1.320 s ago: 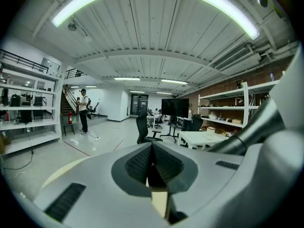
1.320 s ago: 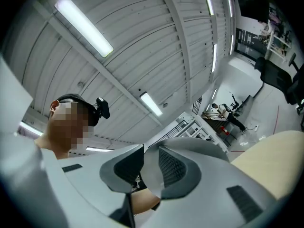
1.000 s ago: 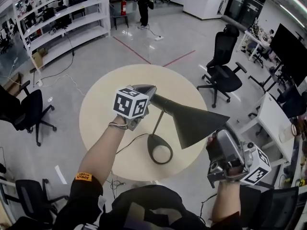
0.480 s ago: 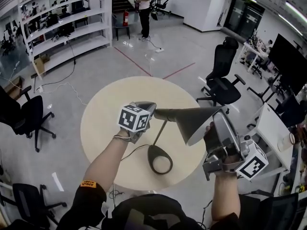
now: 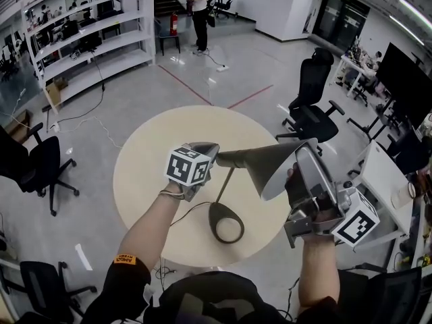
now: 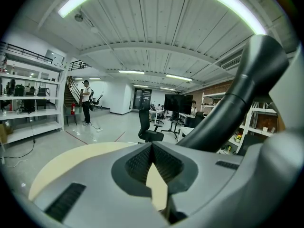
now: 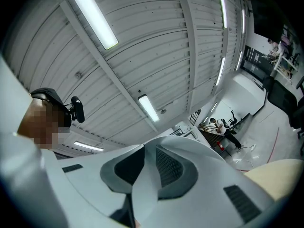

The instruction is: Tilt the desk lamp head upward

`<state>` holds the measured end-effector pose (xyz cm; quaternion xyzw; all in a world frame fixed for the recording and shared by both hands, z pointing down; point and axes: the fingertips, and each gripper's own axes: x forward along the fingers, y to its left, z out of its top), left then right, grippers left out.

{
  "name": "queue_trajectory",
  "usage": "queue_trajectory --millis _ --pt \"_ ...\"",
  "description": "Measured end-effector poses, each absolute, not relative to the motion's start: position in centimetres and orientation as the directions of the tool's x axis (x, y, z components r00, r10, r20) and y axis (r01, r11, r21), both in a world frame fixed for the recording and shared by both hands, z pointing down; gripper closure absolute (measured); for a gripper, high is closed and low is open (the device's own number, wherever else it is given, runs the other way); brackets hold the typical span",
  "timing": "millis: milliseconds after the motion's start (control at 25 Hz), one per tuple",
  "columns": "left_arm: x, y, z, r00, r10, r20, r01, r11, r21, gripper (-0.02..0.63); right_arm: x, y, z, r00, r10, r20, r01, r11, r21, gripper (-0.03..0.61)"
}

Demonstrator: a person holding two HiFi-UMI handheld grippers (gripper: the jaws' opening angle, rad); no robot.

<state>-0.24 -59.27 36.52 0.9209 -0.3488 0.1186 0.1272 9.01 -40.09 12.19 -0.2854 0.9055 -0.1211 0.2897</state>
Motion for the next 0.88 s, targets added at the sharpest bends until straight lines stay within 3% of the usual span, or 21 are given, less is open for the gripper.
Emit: queue_trajectory --millis 320,680,880 --pt "-0.9 -58.3 37.1 0.727 -0.602 0.331 -0.668 -0.731 0.140 0.568 9.3 -39.4 12.2 -0.647 -0.602 -0.468 -0.458 0.798 -0.393 0.497" --pt "-3.6 -57.1 36.3 0.720 -0.653 0.235 -0.692 -0.701 0.171 0.568 9.9 -38.1 13.0 -0.603 -0.629 -0.490 -0.479 0.777 -0.408 0.497" --pt "-4.9 -53.9 35.8 0.749 -0.643 0.161 -0.662 -0.722 0.199 0.568 12.1 -36.5 15.0 -0.493 -0.734 -0.467 -0.638 0.670 -0.380 0.497"
